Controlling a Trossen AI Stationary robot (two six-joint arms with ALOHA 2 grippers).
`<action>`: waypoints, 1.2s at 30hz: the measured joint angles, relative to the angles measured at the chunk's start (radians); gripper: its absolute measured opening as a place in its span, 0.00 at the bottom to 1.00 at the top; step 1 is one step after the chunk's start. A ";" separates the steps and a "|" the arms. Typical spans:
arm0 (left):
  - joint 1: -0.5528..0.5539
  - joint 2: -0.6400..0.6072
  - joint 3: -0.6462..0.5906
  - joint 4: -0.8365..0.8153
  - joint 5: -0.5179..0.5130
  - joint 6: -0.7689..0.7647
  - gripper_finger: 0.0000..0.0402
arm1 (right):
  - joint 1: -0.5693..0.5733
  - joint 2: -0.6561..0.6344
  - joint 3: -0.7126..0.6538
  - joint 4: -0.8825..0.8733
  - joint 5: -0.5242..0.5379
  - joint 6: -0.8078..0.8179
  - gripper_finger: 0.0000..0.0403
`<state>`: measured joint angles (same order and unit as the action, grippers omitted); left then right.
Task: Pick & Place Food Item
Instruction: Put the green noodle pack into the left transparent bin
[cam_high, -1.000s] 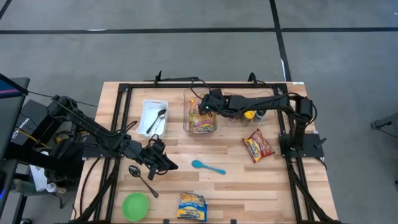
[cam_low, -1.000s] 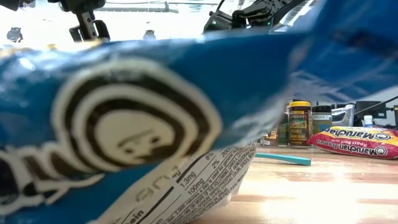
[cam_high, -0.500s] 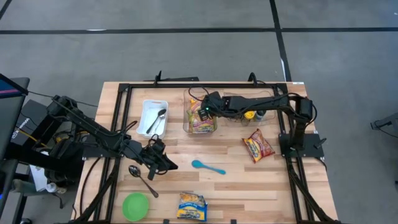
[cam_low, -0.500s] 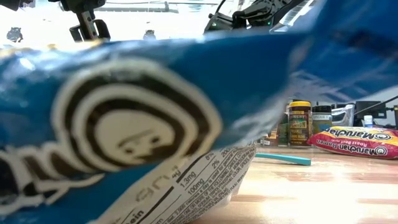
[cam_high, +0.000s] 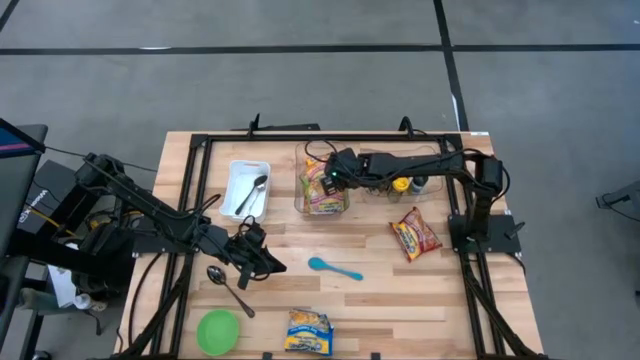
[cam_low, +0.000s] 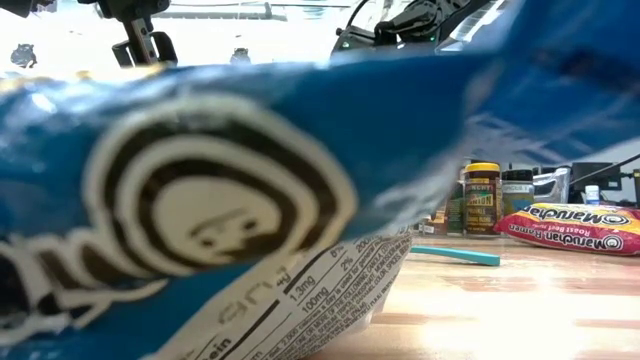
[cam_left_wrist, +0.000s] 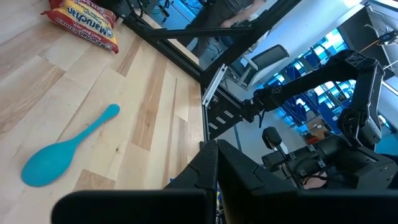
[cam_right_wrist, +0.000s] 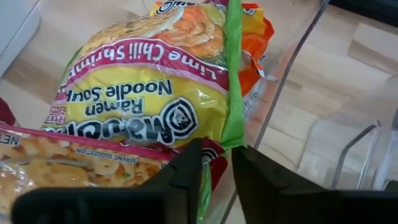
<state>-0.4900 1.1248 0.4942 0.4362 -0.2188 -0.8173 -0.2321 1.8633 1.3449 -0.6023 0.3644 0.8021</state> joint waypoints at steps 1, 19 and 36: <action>0.000 0.000 0.000 0.000 0.000 0.000 0.00 | 0.000 0.000 0.000 -0.001 0.000 0.000 0.23; 0.000 0.000 0.000 0.000 0.001 0.000 0.00 | -0.021 -0.040 0.203 -0.040 -0.091 -0.247 0.28; 0.000 0.000 0.000 0.002 0.005 0.000 0.00 | -0.081 0.003 0.241 -0.032 -0.420 -0.425 0.12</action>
<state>-0.4896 1.1248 0.4942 0.4379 -0.2134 -0.8173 -0.3136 1.8666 1.5861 -0.6347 -0.0557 0.3772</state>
